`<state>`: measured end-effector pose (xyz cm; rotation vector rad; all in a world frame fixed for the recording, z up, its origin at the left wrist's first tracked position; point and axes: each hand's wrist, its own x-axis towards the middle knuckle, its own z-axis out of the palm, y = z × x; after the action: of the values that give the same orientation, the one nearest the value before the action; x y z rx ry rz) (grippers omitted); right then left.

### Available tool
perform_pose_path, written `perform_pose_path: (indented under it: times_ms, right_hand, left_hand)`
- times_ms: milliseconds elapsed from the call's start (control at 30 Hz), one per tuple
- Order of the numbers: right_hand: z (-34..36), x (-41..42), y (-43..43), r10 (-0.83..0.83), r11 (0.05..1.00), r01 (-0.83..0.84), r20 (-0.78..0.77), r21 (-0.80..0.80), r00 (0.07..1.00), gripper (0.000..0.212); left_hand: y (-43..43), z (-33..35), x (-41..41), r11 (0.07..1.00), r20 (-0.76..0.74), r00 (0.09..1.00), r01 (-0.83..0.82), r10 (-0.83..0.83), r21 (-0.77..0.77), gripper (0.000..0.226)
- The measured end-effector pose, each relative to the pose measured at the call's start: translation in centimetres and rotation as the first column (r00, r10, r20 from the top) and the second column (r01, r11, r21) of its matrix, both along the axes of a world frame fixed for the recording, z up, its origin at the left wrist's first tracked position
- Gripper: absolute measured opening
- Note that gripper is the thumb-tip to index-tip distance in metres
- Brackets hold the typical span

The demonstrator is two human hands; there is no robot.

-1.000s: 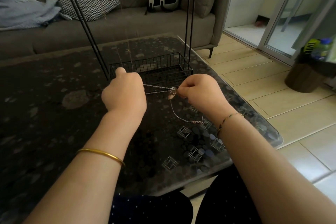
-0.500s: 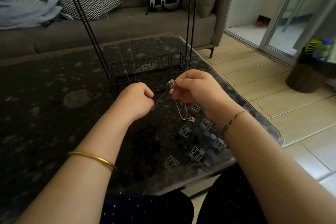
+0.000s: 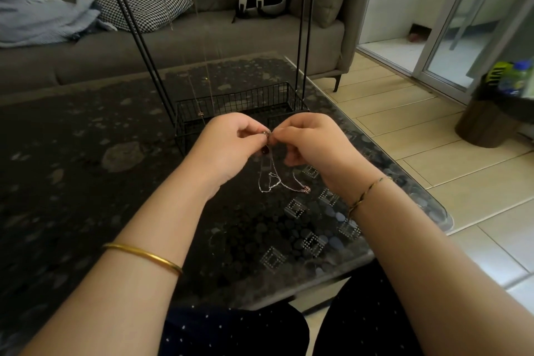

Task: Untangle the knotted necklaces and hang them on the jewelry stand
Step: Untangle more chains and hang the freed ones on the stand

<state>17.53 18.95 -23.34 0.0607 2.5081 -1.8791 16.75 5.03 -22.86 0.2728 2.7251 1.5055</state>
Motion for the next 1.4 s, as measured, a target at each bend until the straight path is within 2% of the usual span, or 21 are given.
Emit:
perform_pose_path:
  times_ms: [167, 300, 400, 533, 700, 967, 1100, 1400]
  right_hand:
    - [0.09, 0.07, -0.31, -0.032, 0.989, 0.037, -0.039, 0.142, 0.999, 0.015]
    - [-0.12, -0.10, -0.26, -0.059, 0.979, 0.076, -0.093, 0.192, 0.994, 0.010]
    - [-0.07, -0.02, -0.14, -0.030, 0.980, 0.051, -0.116, 0.191, 0.993, 0.005]
    - [-0.15, 0.07, -0.04, -0.004, 0.984, 0.030, -0.148, 0.176, 0.989, 0.016]
    - [-0.37, -0.06, -0.06, -0.003, 0.964, 0.060, -0.215, 0.258, 0.977, 0.006]
    - [-0.64, -0.33, -0.16, 0.006, 0.934, 0.093, -0.277, 0.345, 0.961, 0.009]
    - [-0.77, -0.43, -0.38, 0.007, 0.921, 0.104, -0.285, 0.376, 0.959, 0.009]
    - [-0.42, -0.24, -0.09, 0.055, 0.925, 0.014, -0.169, 0.381, 0.984, 0.012]
  left_hand:
    - [0.20, -0.04, 0.02, 0.998, -0.070, 0.997, -0.026, 0.021, -0.065, 0.022]
    - [0.21, -0.24, -0.09, 0.992, -0.131, 0.991, -0.051, 0.035, -0.118, 0.024]
    - [0.08, -0.41, -0.25, 0.994, -0.139, 0.989, -0.065, 0.052, -0.089, 0.022]
    - [-0.09, -0.20, -0.20, 0.997, -0.177, 0.982, -0.072, 0.065, -0.034, 0.020]
    - [0.20, -0.22, -0.15, 0.997, -0.161, 0.985, -0.062, 0.056, -0.037, 0.018]
    - [0.57, -0.34, -0.16, 0.991, -0.061, 0.998, -0.037, 0.029, -0.130, 0.014]
    - [0.66, -0.13, -0.06, 0.983, -0.064, 0.998, -0.017, 0.005, -0.183, 0.010]
    - [0.36, -0.37, 0.12, 0.988, -0.138, 0.987, -0.094, 0.077, -0.126, 0.009]
